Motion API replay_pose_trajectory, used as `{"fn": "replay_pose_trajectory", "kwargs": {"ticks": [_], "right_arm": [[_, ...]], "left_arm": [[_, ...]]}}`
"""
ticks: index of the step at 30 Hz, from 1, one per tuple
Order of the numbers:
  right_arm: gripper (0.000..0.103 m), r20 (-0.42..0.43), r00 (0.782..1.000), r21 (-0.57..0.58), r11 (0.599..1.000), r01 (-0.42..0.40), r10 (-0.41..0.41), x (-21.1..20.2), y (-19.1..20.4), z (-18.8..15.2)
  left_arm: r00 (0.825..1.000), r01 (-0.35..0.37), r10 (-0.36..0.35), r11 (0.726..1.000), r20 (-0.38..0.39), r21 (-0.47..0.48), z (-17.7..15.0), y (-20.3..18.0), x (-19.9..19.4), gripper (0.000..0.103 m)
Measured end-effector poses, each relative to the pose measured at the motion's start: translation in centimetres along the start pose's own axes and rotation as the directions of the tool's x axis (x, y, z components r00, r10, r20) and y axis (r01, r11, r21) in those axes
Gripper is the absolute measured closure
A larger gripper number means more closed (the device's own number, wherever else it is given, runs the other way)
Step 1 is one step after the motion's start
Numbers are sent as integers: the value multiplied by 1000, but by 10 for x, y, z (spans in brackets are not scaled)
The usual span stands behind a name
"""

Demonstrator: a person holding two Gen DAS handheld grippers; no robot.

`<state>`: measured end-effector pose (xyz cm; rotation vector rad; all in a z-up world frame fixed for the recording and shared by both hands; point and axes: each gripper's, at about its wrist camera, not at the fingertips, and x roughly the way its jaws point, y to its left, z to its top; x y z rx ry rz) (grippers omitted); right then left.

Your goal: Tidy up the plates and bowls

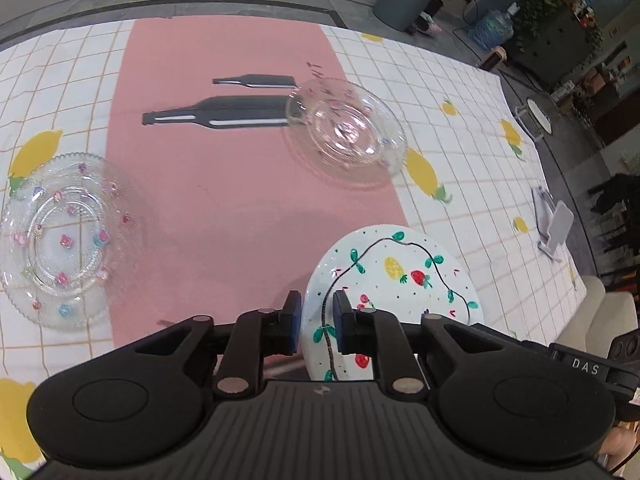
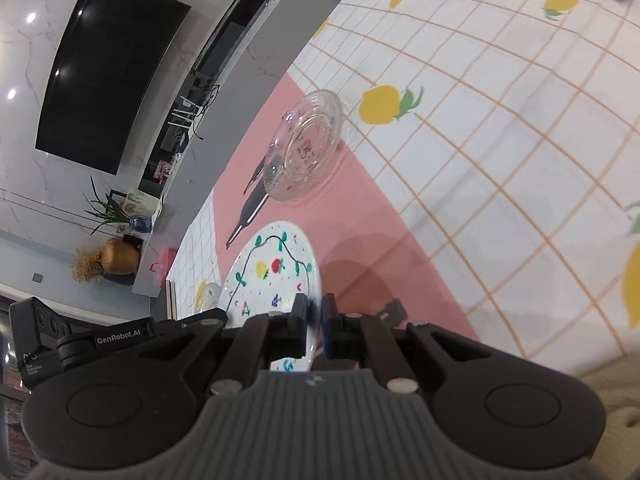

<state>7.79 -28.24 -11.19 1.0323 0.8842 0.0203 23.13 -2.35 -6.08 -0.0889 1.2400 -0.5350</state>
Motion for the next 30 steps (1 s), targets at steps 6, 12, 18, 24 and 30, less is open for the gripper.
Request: {"fn": "replay_pose_trajectory", "kwargs": {"ticks": [6,12,18,24,30], "right_arm": [[99,-8,1000,57,998,6,-6,-16,-13,-5],[99,9,998,88,995,54,-55,-26,-19,-8],[99,-36,995,149,984,94,-90,-18,-31,-6],[98,-65,991,184,975,123,-113,-8,-38,-3],[98,-104,988,256,957,139,-115,2,-51,-2]], "left_arm": [[999,-14,15,999,-37,48,-13,-19,0,85],[995,-45,54,992,-79,116,-21,-38,9,85],[985,-105,126,981,-121,162,-20,-50,27,84],[971,-165,196,964,-136,209,-18,-61,36,84],[941,-213,267,945,-209,248,-18,-71,61,84]]}}
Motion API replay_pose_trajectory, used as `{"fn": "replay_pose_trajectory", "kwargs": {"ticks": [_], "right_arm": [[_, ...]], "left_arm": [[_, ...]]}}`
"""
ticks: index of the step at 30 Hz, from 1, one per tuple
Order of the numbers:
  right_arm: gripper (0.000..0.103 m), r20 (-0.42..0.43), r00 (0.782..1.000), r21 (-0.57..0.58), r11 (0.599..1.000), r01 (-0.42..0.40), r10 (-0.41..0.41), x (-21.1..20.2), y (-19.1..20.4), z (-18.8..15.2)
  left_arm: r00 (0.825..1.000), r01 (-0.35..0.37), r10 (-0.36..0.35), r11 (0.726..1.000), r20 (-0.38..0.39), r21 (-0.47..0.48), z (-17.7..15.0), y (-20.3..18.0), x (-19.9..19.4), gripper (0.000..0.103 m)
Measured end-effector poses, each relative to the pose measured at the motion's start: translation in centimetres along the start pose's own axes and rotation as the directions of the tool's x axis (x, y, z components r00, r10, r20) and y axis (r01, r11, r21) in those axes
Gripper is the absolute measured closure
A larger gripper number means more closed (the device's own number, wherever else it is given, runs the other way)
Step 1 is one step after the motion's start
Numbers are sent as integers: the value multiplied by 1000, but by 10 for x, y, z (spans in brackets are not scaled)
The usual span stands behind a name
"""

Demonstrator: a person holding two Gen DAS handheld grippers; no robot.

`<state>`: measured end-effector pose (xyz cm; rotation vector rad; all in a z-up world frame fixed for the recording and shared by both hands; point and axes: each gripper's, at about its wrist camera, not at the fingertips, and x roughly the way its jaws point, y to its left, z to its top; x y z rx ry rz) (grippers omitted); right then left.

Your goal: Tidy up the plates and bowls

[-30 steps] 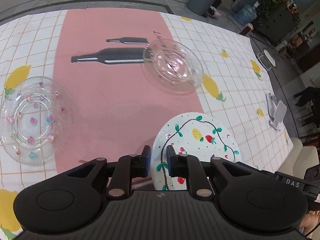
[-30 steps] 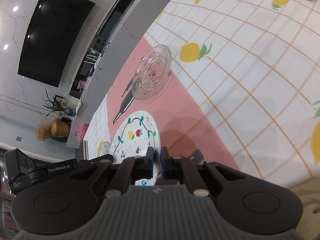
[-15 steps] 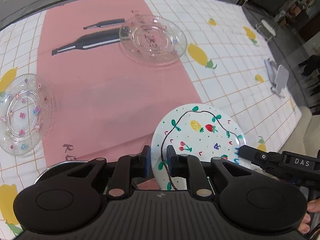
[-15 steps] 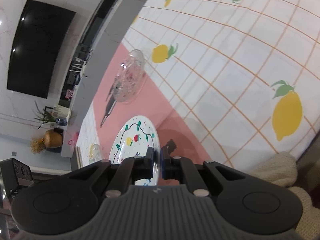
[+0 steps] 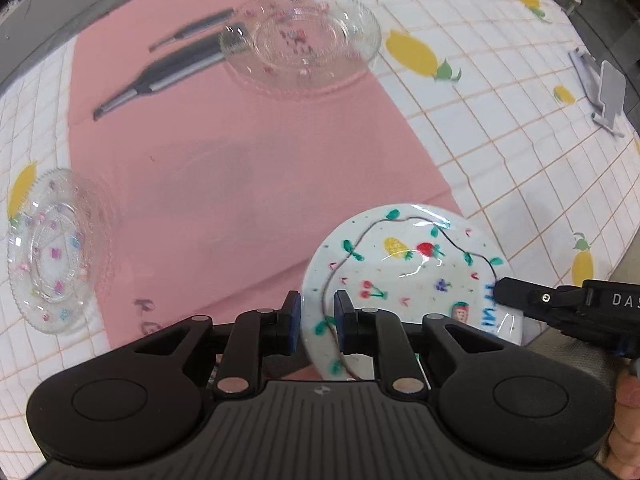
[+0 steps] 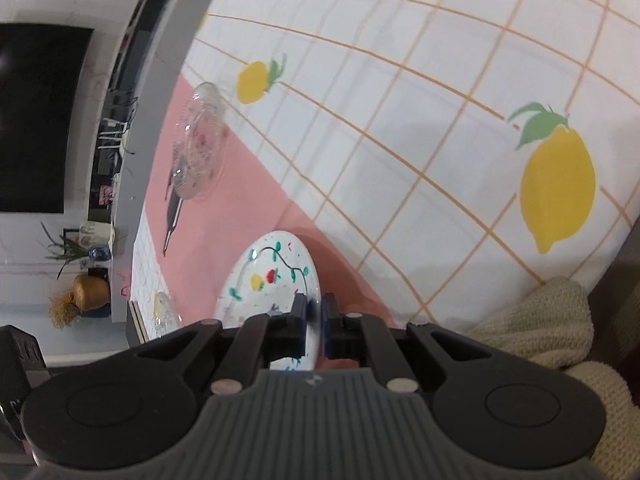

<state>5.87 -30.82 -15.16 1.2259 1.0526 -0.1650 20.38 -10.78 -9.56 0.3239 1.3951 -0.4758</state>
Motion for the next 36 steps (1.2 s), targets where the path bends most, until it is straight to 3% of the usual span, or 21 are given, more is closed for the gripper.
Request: {"fn": "replay_pose_trajectory", "kwargs": {"ticks": [1,2,4,11,16,24,28,33,36], "right_arm": [[94,9,1000,-8,1000,11,-11,0,1,0],[96,11,1000,-13,1000,29,-29,2,2,0],[96,4,999,-2,999,49,-49,6,-1,0],[94,16,996,-40,996,85,-85,8,5,-1],[94,55,988,-146,978,150,-143,9,20,-6],[93,97,976,-229,950,211,-194,11,31,-12],[90,95,976,-236,948,213,-195,11,33,-13],[83,118,971,-272,933,234,-209,10,40,-18],[70,147,959,-307,911,275,-241,11,45,-21]], "left_arm": [[999,27,-27,1000,-19,-15,1,-1,3,84],[999,37,-38,999,-32,-26,3,-2,6,84],[1000,17,-18,1000,-26,-22,4,-7,7,84],[999,-22,22,1000,32,-14,5,-10,-7,84],[992,-41,44,999,115,-26,3,-7,-26,82],[953,-125,137,990,271,-61,-15,-12,-55,78],[944,-57,76,996,320,-70,-32,-11,-61,75],[916,-57,83,995,392,-77,-47,-10,-74,70],[901,-56,93,993,423,-99,-50,-2,-82,70]]}}
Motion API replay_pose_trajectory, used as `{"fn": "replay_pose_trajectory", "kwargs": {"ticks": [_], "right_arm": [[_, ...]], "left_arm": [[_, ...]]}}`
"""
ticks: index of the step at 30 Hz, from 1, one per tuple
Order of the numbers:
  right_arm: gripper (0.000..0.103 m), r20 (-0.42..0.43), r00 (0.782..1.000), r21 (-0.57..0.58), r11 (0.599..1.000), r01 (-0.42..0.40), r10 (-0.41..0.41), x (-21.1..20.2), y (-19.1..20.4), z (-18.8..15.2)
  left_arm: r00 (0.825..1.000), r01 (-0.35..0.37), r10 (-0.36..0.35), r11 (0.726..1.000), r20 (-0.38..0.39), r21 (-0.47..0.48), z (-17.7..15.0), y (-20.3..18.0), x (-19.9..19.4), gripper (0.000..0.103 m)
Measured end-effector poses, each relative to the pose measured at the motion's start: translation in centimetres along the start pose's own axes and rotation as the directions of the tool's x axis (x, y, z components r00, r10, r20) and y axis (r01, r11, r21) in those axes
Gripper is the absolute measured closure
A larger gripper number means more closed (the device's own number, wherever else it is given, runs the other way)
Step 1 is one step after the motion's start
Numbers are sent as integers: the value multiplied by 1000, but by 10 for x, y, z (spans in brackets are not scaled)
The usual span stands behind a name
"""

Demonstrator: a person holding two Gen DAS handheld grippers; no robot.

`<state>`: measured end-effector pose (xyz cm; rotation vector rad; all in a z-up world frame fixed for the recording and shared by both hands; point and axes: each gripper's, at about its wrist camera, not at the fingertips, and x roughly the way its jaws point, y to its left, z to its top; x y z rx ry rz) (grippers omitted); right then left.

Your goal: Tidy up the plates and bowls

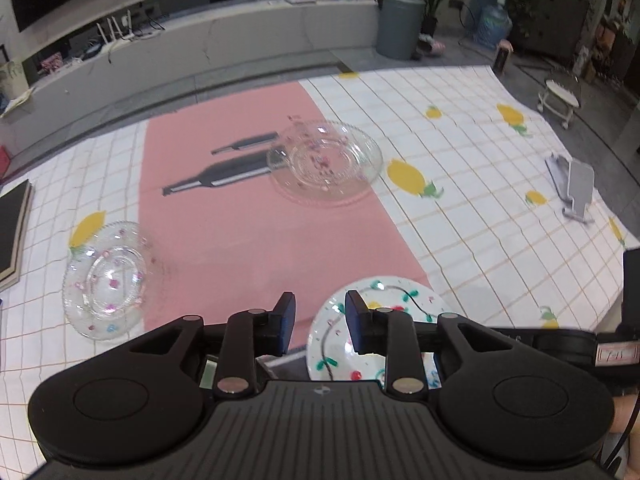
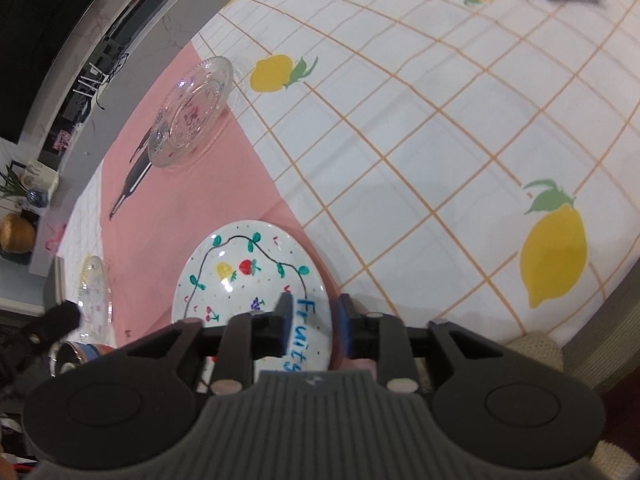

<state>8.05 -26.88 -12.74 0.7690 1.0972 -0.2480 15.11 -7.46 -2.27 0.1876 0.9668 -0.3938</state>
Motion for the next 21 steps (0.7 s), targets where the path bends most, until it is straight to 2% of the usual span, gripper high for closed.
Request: {"fn": "replay_pose_trajectory", "kwargs": {"ticks": [7,11,14,16,18,21], "right_arm": [[53,21,998,-97,993,62,-60,2,16,-3],[41,38,994,-132,986,105,-101,2,22,-5],[38,67,991,-149,981,127,-118,-2,26,-7],[38,103,987,-189,972,143,-126,-8,32,-9],[36,129,984,-246,957,155,-126,-12,42,-11],[27,159,979,-313,934,170,-124,-16,55,-15]], "left_arm": [[999,1,3,996,50,-89,0,45,-12,70],[997,-35,46,984,57,-175,-2,75,-17,69],[995,-48,64,977,70,-210,-3,93,-21,69],[994,-53,74,968,79,-245,-4,105,-24,66],[991,-45,77,960,107,-275,-5,116,-30,58],[988,-34,72,964,138,-263,-5,123,-39,50]]}}
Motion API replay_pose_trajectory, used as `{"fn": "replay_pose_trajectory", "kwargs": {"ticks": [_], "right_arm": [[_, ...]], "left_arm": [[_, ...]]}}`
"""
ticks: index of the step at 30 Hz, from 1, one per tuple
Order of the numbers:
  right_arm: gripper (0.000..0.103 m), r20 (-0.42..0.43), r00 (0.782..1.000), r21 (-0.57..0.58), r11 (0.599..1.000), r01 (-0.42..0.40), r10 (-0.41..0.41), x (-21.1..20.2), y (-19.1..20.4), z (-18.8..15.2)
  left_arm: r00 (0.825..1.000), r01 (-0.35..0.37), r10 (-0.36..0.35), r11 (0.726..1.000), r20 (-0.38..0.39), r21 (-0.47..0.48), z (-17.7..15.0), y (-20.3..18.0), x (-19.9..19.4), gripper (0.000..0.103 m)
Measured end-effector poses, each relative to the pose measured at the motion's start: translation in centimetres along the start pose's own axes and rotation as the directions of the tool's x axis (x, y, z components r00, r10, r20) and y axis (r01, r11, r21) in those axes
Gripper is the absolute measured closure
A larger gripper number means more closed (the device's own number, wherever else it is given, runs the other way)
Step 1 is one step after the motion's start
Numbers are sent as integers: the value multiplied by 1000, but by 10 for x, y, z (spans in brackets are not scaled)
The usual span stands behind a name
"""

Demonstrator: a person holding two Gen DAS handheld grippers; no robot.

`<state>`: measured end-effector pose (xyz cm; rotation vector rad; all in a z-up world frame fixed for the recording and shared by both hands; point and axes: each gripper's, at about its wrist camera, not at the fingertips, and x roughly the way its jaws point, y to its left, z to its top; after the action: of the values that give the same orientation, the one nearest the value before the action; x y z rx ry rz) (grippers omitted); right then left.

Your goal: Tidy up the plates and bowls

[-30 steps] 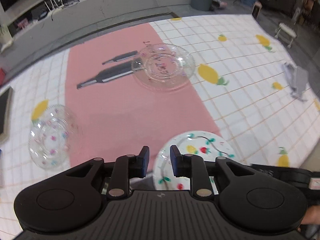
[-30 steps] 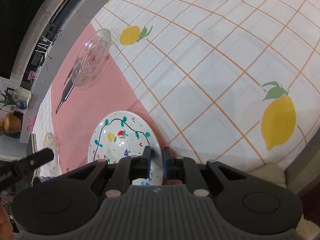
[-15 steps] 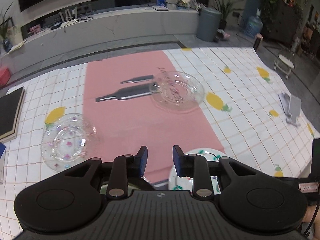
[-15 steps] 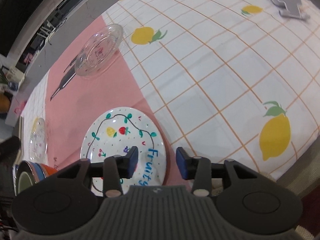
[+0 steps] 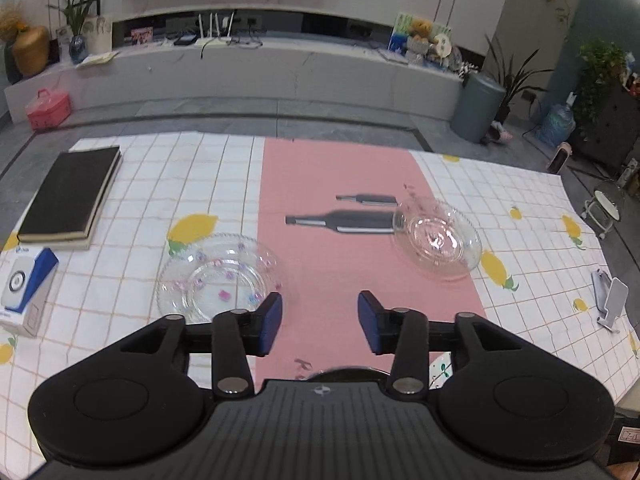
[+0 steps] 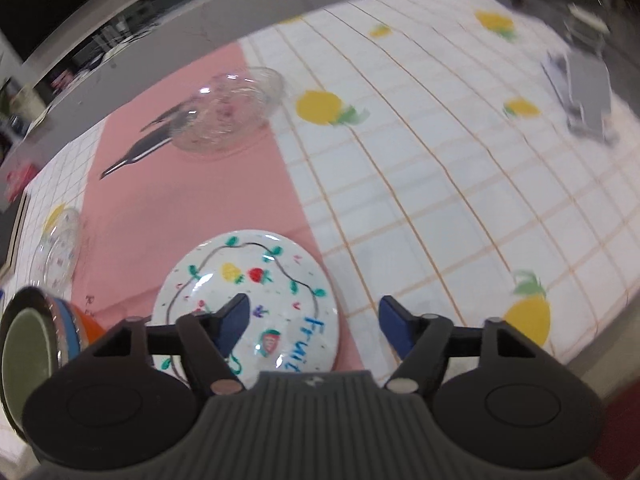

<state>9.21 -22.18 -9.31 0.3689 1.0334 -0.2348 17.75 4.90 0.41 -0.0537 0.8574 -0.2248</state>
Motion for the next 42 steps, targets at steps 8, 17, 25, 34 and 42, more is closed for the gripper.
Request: {"fn": "replay_pose_trajectory", "kwargs": {"ticks": [8,17,25,34,42], "right_arm": [[8,125,992,-178,984,6,16,-26,44,20],[8,75,960,-371,901,-224,269,-27,115,73],[9,-45,889,-258,854,-451,456,30,154,101],[16,-241,762,-64,773,-631,601,110,180,100],[32,-310,710,34,754,-656,632,156,191,96]], "left_arm": [[999,16,-16,1000,36,-3,5,19,-6,33],[996,45,-43,999,80,-24,4,50,4,20],[994,106,-103,969,28,-224,0,102,36,19],[983,161,-185,863,-3,-478,-15,163,73,26],[980,157,-200,775,-1,-612,-28,196,92,28]]}}
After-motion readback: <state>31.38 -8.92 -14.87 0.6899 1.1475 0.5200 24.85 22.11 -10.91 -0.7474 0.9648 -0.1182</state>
